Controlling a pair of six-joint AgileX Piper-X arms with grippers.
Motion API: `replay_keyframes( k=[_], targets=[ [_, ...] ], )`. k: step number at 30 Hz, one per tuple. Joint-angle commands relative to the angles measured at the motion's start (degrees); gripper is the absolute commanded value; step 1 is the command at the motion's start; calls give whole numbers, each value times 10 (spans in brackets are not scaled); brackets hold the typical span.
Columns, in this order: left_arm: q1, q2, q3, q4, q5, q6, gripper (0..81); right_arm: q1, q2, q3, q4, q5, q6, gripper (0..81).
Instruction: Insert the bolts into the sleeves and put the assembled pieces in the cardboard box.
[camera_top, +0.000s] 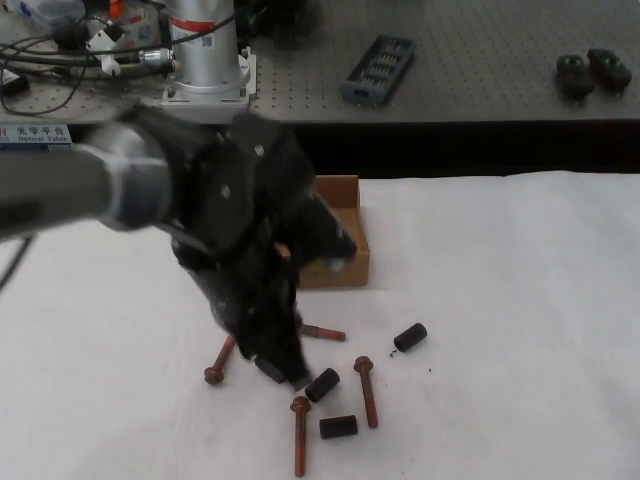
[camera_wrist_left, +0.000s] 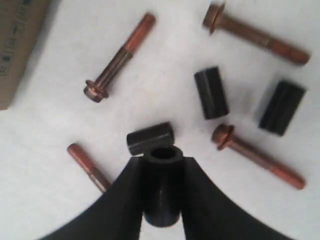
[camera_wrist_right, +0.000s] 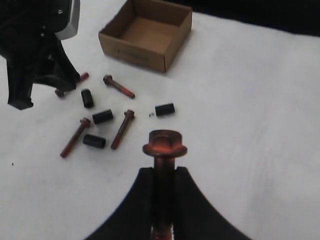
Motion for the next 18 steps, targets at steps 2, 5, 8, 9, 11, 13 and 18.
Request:
replay_keyframes(
  k=[2, 5, 8, 9, 11, 13, 18],
  targets=[
    [2, -44, 0, 2, 70, -106, 6, -3, -4, -1, -56, -1, 1, 29],
    [2, -77, 10, -18, 118, -148, 6, -3, -4, -1, -81, -1, 1, 29],
    [-1, -113, 45, -70, 154, -197, 6, -3, -4, -1, -118, -3, 1, 29],
    [-1, -124, 58, -94, 171, -212, 6, -3, -4, -1, -133, -4, 1, 29],
    [-6, -155, 96, -144, 214, -251, 6, -3, -4, -1, -166, -37, 1, 29],
    [-14, -187, 135, -190, 237, -272, 6, -3, -4, -1, -205, -80, 1, 29],
    [-57, -270, 239, -333, 251, -338, 6, -3, 6, 16, -307, -160, 13, 31]
  ],
)
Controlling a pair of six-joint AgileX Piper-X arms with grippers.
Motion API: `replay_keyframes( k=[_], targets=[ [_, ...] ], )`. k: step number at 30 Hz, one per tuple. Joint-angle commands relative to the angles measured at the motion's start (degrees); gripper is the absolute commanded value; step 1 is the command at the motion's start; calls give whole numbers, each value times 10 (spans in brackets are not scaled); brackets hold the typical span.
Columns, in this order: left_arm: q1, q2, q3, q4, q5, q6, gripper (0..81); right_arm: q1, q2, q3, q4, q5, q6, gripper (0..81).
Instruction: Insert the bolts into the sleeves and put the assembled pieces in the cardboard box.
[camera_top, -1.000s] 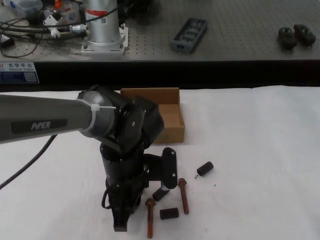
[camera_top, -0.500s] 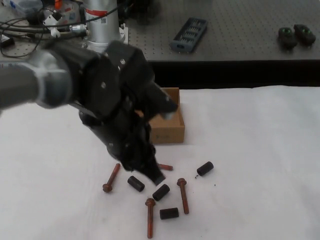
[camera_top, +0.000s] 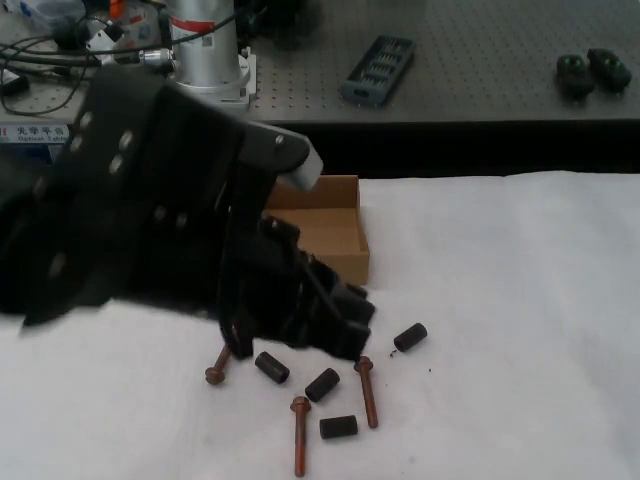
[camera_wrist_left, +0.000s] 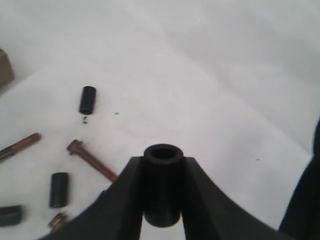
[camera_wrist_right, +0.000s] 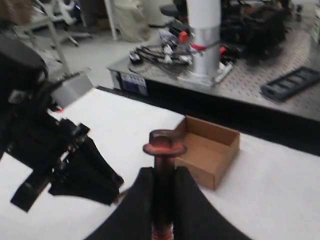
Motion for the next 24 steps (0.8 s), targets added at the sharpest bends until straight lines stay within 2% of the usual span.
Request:
replay_keyframes(
  k=[1, 6, 9, 13, 20, 24],
  targets=[
    [-7, -15, 11, -39, 13, -27, 6, -3, 7, 18, -81, -52, 29, 39],
    [-60, -77, 101, -264, 10, -34, 6, -3, 25, 75, -239, -168, 118, 38],
    [-80, -89, 139, -350, 11, -34, 6, -3, 38, 110, -330, -221, 122, 38],
    [-93, -93, 173, -384, 11, -34, 6, -3, 58, 146, -410, -306, 122, 38],
    [-96, -93, 192, -390, 19, -49, 6, -3, 96, 166, -519, -323, 122, 38],
    [-96, -93, 192, -393, 21, -49, 6, 8, 128, 166, -532, -333, 122, 38]
  ],
)
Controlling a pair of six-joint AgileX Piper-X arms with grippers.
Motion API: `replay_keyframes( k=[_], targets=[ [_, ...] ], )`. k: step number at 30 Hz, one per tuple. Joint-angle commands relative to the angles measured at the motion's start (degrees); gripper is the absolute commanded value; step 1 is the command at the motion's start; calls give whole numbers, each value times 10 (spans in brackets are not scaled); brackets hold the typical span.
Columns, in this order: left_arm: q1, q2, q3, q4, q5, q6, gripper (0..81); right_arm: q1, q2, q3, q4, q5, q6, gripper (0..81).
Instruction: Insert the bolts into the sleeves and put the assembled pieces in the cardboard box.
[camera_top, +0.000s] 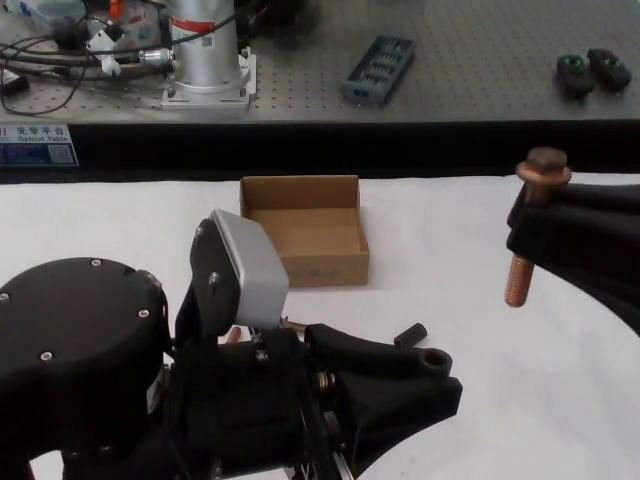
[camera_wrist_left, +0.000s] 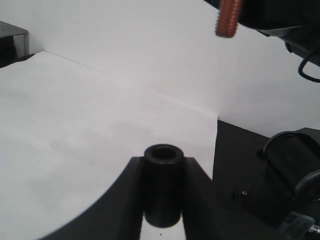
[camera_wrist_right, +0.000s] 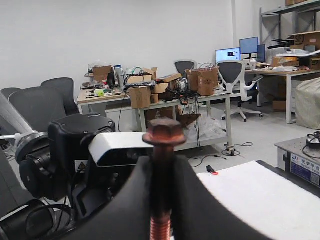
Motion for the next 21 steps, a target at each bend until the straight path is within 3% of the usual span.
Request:
replay_keyframes(
  k=[1, 21],
  targets=[
    [-3, -6, -3, -17, 12, -3, 6, 9, 32, -1, -21, -12, 4, 38],
    [-3, -6, -3, -65, 9, 2, 6, 26, 78, -1, -64, -24, 4, 38]
  ],
)
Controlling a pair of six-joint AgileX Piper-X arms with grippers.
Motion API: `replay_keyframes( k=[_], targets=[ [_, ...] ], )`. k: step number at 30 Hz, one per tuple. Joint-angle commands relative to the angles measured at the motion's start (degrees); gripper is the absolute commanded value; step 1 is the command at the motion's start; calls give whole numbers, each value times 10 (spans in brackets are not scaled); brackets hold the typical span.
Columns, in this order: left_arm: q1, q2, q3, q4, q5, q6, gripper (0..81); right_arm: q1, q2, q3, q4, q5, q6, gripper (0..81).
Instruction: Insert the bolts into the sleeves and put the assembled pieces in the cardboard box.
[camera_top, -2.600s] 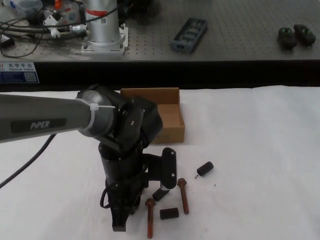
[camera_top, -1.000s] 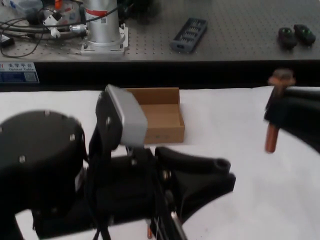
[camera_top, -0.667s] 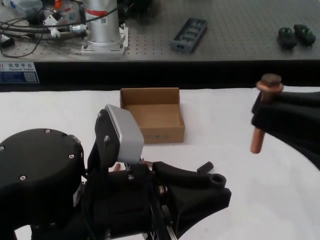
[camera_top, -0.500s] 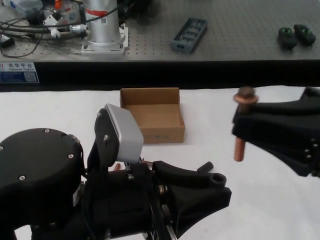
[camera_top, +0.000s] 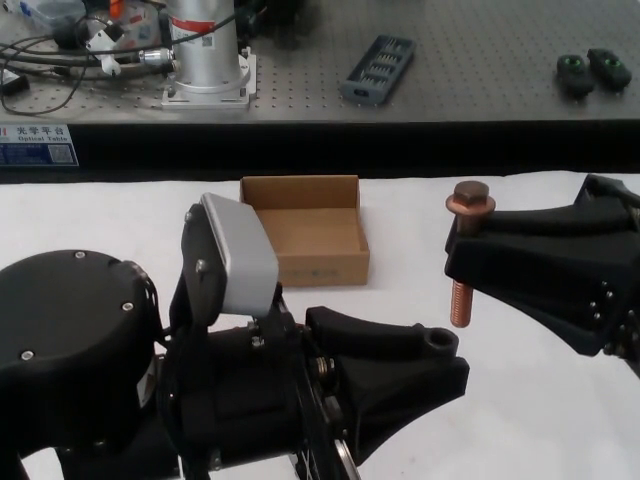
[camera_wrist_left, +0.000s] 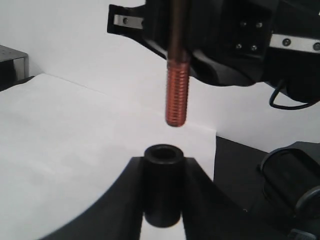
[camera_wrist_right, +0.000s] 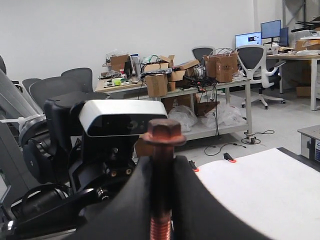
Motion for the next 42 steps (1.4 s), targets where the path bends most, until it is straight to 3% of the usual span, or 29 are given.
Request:
replay_keyframes(
  k=[1, 22, 33, 42],
  targets=[
    [-3, -6, -3, -27, 9, 2, 6, 2, 0, -2, -9, -5, 3, 38],
    [-3, -6, -3, -44, 9, 2, 6, 2, 21, -3, -31, -4, 3, 38],
    [-3, -6, -3, -44, 9, 2, 6, 55, 22, -3, -31, -2, 3, 38],
    [-3, -6, -3, -90, 0, 2, 6, 53, 22, -3, -20, -2, 3, 38]
  ],
)
